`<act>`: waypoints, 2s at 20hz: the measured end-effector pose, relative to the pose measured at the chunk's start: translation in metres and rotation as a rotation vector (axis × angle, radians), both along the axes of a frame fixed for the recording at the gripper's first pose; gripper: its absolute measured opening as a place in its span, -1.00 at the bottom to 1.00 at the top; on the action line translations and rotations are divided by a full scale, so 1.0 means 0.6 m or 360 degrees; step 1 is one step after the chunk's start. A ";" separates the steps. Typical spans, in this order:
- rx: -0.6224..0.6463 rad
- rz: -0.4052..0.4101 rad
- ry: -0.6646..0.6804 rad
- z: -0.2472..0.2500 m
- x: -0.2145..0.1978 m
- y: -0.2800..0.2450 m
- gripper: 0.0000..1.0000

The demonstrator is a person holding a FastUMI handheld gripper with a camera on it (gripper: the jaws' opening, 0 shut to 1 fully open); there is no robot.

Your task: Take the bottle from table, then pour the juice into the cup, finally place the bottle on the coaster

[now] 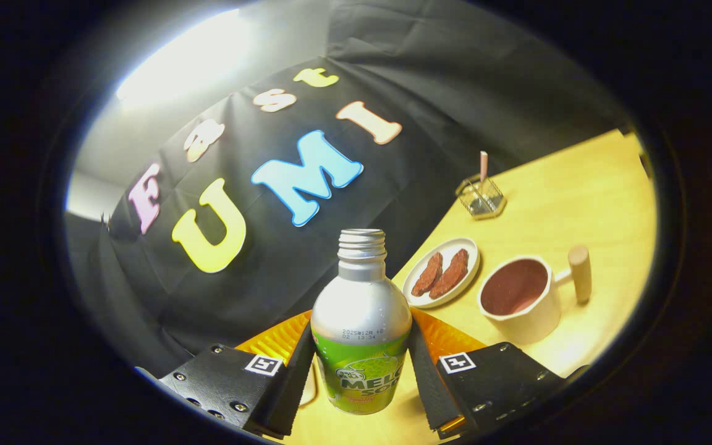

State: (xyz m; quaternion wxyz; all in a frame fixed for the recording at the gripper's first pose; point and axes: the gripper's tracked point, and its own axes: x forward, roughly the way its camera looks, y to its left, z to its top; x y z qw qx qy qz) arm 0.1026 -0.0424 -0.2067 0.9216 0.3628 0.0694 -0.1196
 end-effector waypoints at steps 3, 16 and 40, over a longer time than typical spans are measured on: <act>-0.0366 0.0021 0.0083 0.030 0.012 -0.003 0.55; -0.1023 0.0090 0.0197 0.060 0.020 0.016 0.55; -0.1112 0.0302 0.0240 -0.122 0.094 0.011 0.56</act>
